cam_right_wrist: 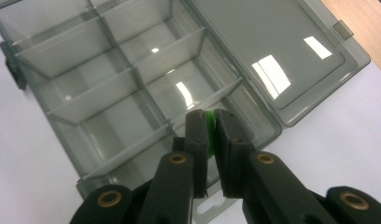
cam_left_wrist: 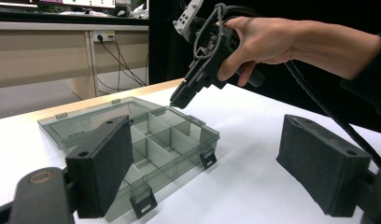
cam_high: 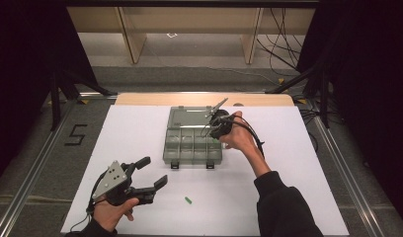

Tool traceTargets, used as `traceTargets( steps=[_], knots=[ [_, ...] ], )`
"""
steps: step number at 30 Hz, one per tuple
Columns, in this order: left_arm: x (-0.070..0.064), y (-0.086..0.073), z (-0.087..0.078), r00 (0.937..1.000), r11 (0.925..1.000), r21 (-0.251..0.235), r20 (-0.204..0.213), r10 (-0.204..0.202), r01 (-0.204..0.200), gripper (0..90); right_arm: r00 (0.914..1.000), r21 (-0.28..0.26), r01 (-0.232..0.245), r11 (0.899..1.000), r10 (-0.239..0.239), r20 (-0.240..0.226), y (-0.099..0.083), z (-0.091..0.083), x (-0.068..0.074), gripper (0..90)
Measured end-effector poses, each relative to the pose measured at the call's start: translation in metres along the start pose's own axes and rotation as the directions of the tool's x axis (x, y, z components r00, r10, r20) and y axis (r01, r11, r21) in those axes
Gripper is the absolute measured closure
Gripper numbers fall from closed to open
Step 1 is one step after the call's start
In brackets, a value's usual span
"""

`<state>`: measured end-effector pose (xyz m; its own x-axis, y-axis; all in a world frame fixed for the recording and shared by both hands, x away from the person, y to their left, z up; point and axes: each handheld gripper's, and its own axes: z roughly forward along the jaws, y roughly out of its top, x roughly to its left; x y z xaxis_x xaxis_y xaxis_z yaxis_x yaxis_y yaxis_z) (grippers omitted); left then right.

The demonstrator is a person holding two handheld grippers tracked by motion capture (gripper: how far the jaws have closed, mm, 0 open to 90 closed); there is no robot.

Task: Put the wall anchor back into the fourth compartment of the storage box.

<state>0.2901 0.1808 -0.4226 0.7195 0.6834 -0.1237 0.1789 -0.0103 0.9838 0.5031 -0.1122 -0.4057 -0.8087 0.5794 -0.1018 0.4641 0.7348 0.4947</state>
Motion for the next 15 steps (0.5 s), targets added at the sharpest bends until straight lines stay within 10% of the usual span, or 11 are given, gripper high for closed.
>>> traceTargets(
  steps=[15],
  knots=[
    [0.000,0.000,0.000,1.0000,1.0000,0.001,0.002,0.003,-0.003,17.2,0.9990,0.029,-0.044,0.999,0.044,0.011,0.002,0.018,-0.012,84.1]
  ],
)
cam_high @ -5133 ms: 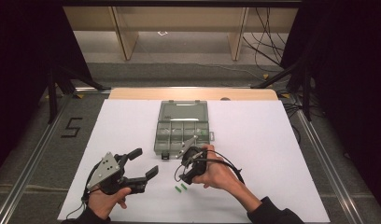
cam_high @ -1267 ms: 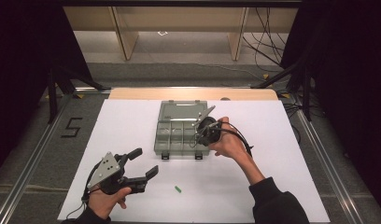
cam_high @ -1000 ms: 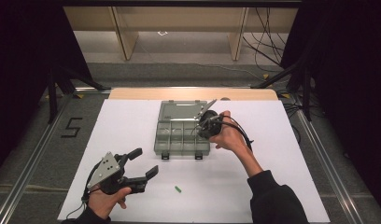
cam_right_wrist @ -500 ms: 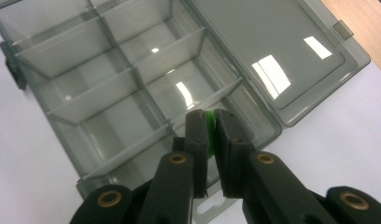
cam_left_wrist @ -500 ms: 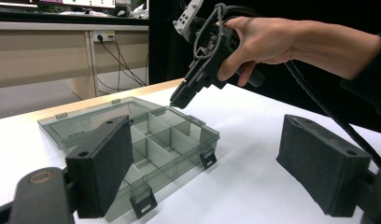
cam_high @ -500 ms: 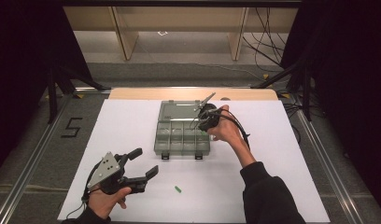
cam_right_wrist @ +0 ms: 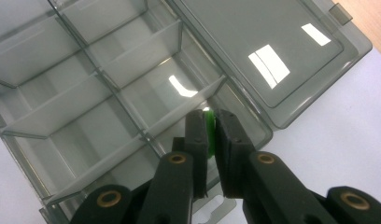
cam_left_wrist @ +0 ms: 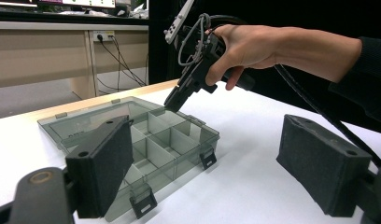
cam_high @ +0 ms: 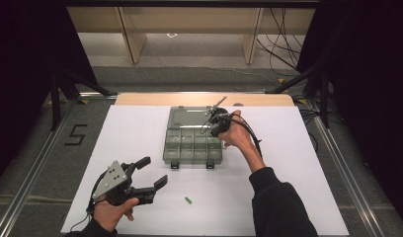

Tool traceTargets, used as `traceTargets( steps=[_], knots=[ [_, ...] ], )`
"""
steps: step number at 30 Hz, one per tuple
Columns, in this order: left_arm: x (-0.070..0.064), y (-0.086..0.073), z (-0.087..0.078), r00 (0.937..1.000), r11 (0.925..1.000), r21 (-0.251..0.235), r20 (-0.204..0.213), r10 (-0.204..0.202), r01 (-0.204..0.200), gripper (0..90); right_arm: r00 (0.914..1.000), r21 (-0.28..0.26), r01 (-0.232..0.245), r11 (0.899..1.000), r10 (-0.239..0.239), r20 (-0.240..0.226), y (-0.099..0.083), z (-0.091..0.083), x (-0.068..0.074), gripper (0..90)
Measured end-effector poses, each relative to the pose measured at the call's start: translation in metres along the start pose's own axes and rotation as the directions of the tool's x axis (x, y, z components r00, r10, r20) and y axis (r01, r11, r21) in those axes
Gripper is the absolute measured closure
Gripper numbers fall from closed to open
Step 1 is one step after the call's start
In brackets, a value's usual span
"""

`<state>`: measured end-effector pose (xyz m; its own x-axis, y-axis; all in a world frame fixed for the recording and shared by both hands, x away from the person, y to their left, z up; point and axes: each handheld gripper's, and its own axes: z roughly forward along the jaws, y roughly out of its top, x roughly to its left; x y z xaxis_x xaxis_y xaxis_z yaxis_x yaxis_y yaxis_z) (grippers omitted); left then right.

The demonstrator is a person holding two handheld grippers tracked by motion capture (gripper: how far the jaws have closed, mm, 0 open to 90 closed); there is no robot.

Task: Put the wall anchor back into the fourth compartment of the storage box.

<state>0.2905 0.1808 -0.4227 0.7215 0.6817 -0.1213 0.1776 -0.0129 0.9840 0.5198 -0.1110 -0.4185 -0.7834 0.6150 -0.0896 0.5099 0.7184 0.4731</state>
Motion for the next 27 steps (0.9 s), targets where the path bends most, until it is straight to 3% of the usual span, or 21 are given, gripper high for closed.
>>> traceTargets(
  steps=[5,9,10,11,12,13,18,27],
  knots=[
    [0.000,0.000,0.000,1.0000,1.0000,0.000,-0.004,-0.007,0.007,17.2,1.0000,0.008,-0.002,1.000,0.002,-0.003,0.000,0.004,-0.001,83.5],
    [0.000,0.000,0.000,1.0000,1.0000,0.000,-0.004,-0.008,0.008,17.2,0.9999,0.000,-0.014,1.000,0.014,0.004,0.000,0.004,-0.001,74.7],
    [0.000,0.000,0.000,1.0000,1.0000,0.000,-0.004,-0.007,0.007,17.2,0.9999,-0.012,-0.012,1.000,0.012,0.007,0.001,0.001,0.001,68.2],
    [0.000,0.000,0.000,1.0000,1.0000,0.000,-0.004,-0.007,0.007,17.2,0.9999,-0.012,-0.012,1.000,0.012,0.007,0.001,0.001,0.001,68.2],
    [0.000,0.000,0.000,1.0000,1.0000,0.001,-0.005,-0.007,0.007,17.2,0.9998,-0.023,-0.011,1.000,0.012,0.016,0.002,-0.002,0.004,59.9],
    [0.000,0.000,0.000,1.0000,1.0000,0.001,-0.005,-0.007,0.007,17.2,0.9998,-0.023,-0.011,1.000,0.012,0.016,0.002,-0.002,0.004,59.9],
    [0.000,0.000,0.000,1.0000,1.0000,0.001,-0.006,-0.006,0.006,17.2,1.0000,-0.057,-0.007,0.998,0.007,0.003,0.001,-0.016,0.019,42.5],
    [-0.001,0.000,0.000,1.0000,1.0000,0.002,-0.005,-0.003,0.003,17.2,0.9992,-0.103,0.034,0.994,-0.036,-0.019,-0.008,-0.036,0.048,35.5]
  ],
)
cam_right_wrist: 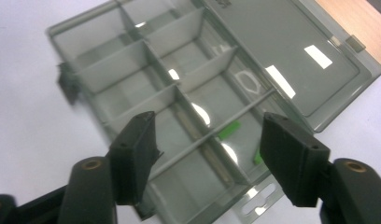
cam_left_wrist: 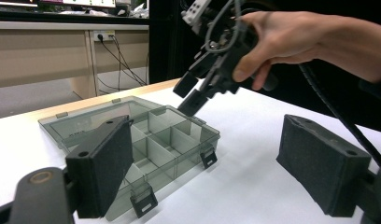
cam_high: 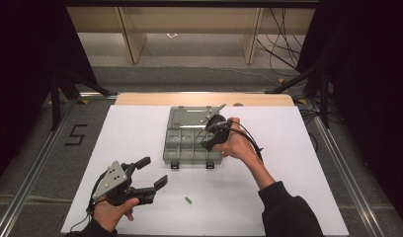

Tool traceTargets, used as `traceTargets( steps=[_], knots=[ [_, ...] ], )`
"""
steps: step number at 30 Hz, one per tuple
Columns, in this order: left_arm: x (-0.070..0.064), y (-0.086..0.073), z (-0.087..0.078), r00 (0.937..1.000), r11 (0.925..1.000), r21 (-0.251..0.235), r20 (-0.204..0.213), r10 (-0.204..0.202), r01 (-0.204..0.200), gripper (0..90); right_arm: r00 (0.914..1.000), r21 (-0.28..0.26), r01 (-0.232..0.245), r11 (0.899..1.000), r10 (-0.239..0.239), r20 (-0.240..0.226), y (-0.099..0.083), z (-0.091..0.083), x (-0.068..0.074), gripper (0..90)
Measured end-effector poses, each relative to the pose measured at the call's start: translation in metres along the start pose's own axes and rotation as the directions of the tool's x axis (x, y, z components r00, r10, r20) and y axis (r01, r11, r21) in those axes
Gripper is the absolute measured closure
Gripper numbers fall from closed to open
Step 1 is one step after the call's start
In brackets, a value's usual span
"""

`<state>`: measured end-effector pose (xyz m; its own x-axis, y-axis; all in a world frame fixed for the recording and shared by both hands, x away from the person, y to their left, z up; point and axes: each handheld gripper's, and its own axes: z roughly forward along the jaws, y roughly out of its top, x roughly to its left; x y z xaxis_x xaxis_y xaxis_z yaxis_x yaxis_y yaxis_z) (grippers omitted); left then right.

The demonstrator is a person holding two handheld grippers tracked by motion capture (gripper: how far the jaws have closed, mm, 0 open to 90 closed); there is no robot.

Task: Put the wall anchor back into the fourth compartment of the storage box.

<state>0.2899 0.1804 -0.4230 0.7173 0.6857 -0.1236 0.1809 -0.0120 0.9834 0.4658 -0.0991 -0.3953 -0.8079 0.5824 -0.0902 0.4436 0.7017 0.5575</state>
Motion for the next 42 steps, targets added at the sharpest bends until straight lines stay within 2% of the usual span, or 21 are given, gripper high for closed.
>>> traceTargets(
  steps=[1,4,6,7,17,19,21,25,31,32,36,37,42],
  knots=[
    [0.000,0.000,0.000,1.0000,1.0000,0.003,-0.003,0.000,0.000,17.2,0.9999,-0.008,0.006,1.000,-0.006,0.009,-0.001,-0.002,0.003,34.7],
    [0.000,0.000,0.000,1.0000,1.0000,0.001,-0.001,-0.001,0.001,17.2,0.9995,-0.049,0.030,0.998,-0.030,-0.004,-0.005,-0.012,0.018,32.5],
    [0.000,0.000,0.000,1.0000,1.0000,0.001,-0.002,-0.001,0.001,17.2,0.9995,-0.060,0.015,0.998,-0.017,-0.027,-0.008,-0.017,0.028,31.1],
    [0.000,0.000,0.000,1.0000,1.0000,0.000,0.000,0.000,0.000,17.2,0.9989,-0.065,0.028,0.997,-0.031,-0.037,-0.012,-0.018,0.036,30.2],
    [0.000,0.000,-0.001,1.0000,1.0000,-0.005,-0.001,-0.003,0.003,17.2,0.9938,-0.081,0.061,0.995,-0.068,-0.088,-0.014,-0.022,0.057,28.7],
    [0.000,0.000,-0.001,1.0000,1.0000,-0.003,-0.002,-0.001,0.001,17.2,0.9911,-0.073,0.077,0.994,-0.084,-0.103,-0.017,-0.022,0.065,28.7],
    [-0.001,0.001,0.000,1.0000,1.0000,-0.004,0.002,0.000,0.000,17.2,0.9912,-0.074,0.079,0.994,-0.086,-0.101,-0.018,-0.022,0.066,28.7],
    [0.000,0.000,-0.001,1.0000,1.0000,-0.004,-0.003,-0.002,0.002,17.2,0.9868,-0.060,0.085,0.995,-0.092,-0.133,-0.024,-0.018,0.074,28.7],
    [0.000,0.001,-0.001,1.0000,1.0000,-0.006,-0.006,-0.001,0.001,17.2,0.9811,-0.045,0.107,0.993,-0.112,-0.158,-0.028,-0.009,0.086,31.1],
    [0.000,0.001,-0.001,1.0000,1.0000,-0.007,-0.009,0.000,0.000,17.2,0.9775,-0.031,0.112,0.993,-0.116,-0.176,-0.029,-0.008,0.089,32.3],
    [0.002,0.001,-0.001,0.9997,1.0000,-0.008,-0.025,-0.001,0.001,17.2,0.9712,-0.014,0.132,0.991,-0.132,-0.198,-0.030,-0.002,0.097,34.0],
    [0.002,0.001,-0.001,0.9997,1.0000,-0.009,-0.023,0.000,-0.001,17.2,0.9674,-0.001,0.142,0.990,-0.139,-0.212,-0.031,0.001,0.101,35.5],
    [0.002,0.001,-0.001,0.9997,1.0000,-0.008,-0.024,-0.002,0.002,17.2,0.9623,0.019,0.165,0.986,-0.156,-0.222,-0.033,0.006,0.107,37.5]
  ],
)
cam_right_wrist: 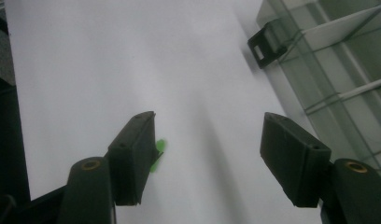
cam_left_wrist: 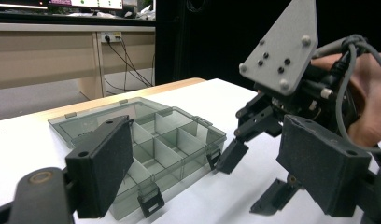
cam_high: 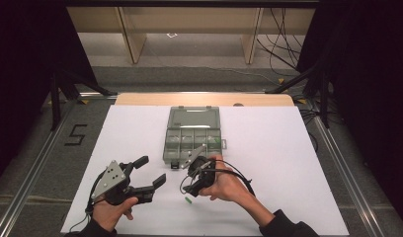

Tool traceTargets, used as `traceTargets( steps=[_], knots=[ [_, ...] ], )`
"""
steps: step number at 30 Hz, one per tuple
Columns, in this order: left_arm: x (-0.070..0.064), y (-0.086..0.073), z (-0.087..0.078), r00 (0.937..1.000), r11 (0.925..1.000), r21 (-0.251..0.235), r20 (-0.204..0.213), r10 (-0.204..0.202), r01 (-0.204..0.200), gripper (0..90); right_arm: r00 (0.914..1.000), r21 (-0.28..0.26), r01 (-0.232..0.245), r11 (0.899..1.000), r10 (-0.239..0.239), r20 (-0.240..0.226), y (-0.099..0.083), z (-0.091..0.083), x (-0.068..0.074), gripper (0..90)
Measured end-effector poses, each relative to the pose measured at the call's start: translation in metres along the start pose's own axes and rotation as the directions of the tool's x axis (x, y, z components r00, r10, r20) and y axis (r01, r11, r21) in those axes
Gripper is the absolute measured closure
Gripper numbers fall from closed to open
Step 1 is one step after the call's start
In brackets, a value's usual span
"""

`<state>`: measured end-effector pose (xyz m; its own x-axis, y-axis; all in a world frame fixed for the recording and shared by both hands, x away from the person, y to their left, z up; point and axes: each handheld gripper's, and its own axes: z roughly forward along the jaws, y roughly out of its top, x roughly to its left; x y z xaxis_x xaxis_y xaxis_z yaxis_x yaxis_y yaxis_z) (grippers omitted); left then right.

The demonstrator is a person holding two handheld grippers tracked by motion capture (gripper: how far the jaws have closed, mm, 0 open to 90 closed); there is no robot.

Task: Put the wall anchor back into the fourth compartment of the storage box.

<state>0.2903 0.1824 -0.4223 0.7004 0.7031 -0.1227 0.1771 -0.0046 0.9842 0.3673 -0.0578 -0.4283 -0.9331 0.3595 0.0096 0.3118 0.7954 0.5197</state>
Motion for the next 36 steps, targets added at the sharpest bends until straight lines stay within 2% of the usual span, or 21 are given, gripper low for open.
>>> traceTargets(
  steps=[3,10,18,28,31,36],
  knots=[
    [0.000,0.000,0.000,1.0000,1.0000,-0.001,-0.001,0.001,-0.001,17.2,0.9997,0.026,0.022,0.999,-0.021,-0.011,-0.001,0.006,0.005,40.6],
    [0.001,0.000,-0.001,0.9999,1.0000,0.000,-0.013,-0.001,0.001,17.2,0.9986,0.062,0.038,0.997,-0.036,-0.038,-0.001,0.013,0.010,44.2],
    [0.000,0.000,-0.001,0.9999,1.0000,-0.001,-0.012,-0.002,0.002,17.3,0.9937,0.115,0.097,0.989,-0.089,-0.067,-0.003,0.026,0.018,50.4],
    [0.000,0.001,-0.001,0.9999,1.0000,-0.001,-0.012,-0.001,0.001,17.4,0.9905,0.158,0.123,0.980,-0.111,-0.081,-0.005,0.034,0.022,61.2],
    [0.000,0.001,-0.001,0.9999,1.0000,-0.001,-0.012,-0.001,0.001,17.5,0.9918,0.173,0.115,0.978,-0.103,-0.076,-0.006,0.035,0.024,63.9],
    [0.000,0.001,-0.001,0.9999,1.0000,0.000,-0.012,0.001,-0.001,17.5,0.9873,0.184,0.154,0.971,-0.144,-0.067,-0.007,0.038,0.023,68.0]
  ],
)
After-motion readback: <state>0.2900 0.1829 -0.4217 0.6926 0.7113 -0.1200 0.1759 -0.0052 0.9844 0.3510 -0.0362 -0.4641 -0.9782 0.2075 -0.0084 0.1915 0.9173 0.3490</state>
